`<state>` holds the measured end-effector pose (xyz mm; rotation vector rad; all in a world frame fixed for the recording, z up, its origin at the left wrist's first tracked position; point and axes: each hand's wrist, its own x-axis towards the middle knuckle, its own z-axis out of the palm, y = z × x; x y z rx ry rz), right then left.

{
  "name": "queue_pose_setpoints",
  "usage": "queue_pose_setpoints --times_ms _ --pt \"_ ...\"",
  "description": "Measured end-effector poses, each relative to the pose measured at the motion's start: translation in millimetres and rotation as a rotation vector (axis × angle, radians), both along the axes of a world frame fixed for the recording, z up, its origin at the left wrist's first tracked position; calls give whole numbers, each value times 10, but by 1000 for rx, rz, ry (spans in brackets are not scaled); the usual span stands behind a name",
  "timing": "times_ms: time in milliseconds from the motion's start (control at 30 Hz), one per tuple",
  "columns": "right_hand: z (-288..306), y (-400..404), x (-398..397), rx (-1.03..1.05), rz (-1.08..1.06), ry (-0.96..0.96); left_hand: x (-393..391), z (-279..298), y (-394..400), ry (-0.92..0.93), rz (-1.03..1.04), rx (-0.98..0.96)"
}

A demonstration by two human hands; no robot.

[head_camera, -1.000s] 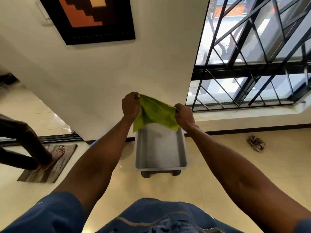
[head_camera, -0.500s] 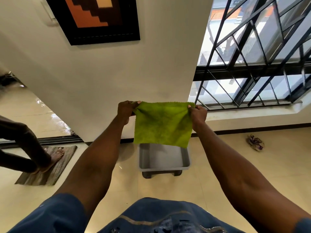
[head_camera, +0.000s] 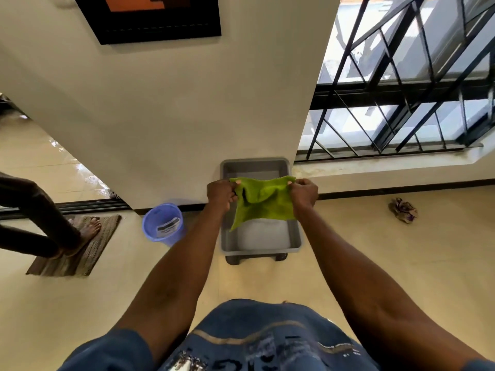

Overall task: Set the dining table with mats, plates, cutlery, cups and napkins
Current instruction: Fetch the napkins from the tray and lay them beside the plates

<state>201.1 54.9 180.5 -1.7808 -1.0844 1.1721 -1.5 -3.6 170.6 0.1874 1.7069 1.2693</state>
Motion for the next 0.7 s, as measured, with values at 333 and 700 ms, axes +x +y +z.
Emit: queue_pose_setpoints --times_ms 333,700 --pt "-185 -608 -223 73 285 100 719 -238 -170 66 -156 35" --pt "-184 -738 -249 190 284 -38 770 -214 -258 201 -187 62"
